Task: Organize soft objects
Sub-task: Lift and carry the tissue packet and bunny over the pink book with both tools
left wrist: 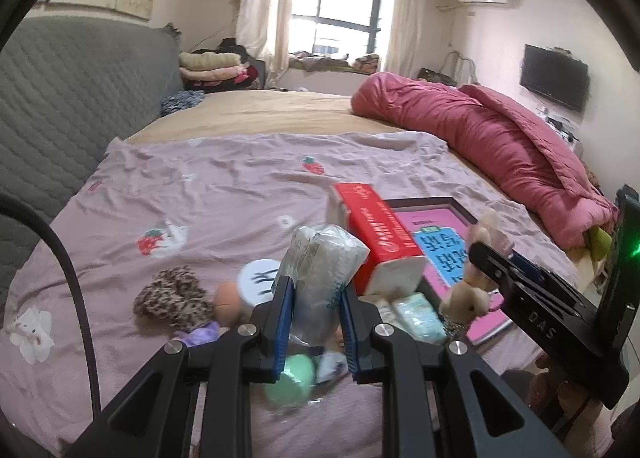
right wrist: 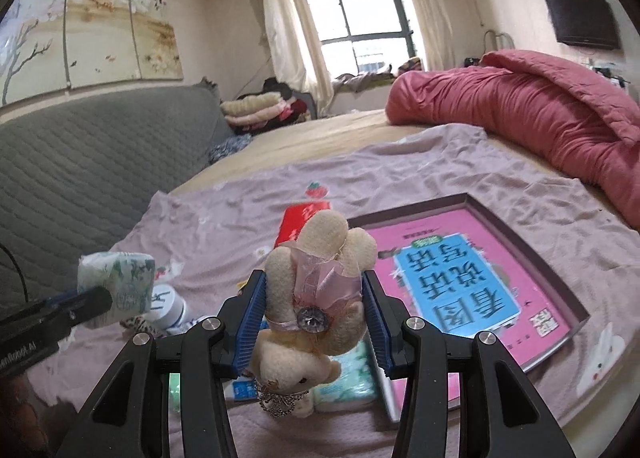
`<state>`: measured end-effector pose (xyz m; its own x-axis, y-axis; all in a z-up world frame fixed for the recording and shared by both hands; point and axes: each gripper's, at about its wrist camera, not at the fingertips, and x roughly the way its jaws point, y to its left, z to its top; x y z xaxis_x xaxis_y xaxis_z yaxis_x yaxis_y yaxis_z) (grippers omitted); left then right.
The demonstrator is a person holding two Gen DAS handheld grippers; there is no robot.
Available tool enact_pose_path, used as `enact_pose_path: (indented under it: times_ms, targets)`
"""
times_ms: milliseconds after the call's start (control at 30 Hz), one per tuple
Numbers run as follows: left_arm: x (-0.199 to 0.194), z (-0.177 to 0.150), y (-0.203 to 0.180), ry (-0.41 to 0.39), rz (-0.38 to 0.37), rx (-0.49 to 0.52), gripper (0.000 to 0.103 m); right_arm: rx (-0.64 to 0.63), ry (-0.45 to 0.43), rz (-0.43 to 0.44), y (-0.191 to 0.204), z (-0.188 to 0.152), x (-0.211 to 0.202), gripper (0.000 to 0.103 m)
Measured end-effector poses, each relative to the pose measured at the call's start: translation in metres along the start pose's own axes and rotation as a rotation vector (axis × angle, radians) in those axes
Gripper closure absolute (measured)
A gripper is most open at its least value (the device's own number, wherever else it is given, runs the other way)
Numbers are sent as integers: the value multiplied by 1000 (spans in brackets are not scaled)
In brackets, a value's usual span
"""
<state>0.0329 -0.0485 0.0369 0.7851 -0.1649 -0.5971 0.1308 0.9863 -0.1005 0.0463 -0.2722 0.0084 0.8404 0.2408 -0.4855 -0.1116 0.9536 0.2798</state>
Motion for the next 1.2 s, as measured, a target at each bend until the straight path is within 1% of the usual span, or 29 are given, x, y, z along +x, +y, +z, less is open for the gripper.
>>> enact_pose_path:
  times_ms: [333, 533, 800, 1200]
  targets:
    - [6, 0, -54, 8, -52, 82, 80, 67, -61, -74, -33, 9, -18, 55]
    - [17, 5, -82, 16, -77, 116, 81, 112, -107, -158, -60, 15, -28, 55]
    - [28, 14, -121, 3, -107, 164, 81, 136, -164, -262, -91, 18, -43, 55]
    - [55, 18, -158, 24, -134, 216, 81, 171, -188, -353, -124, 19, -50, 55]
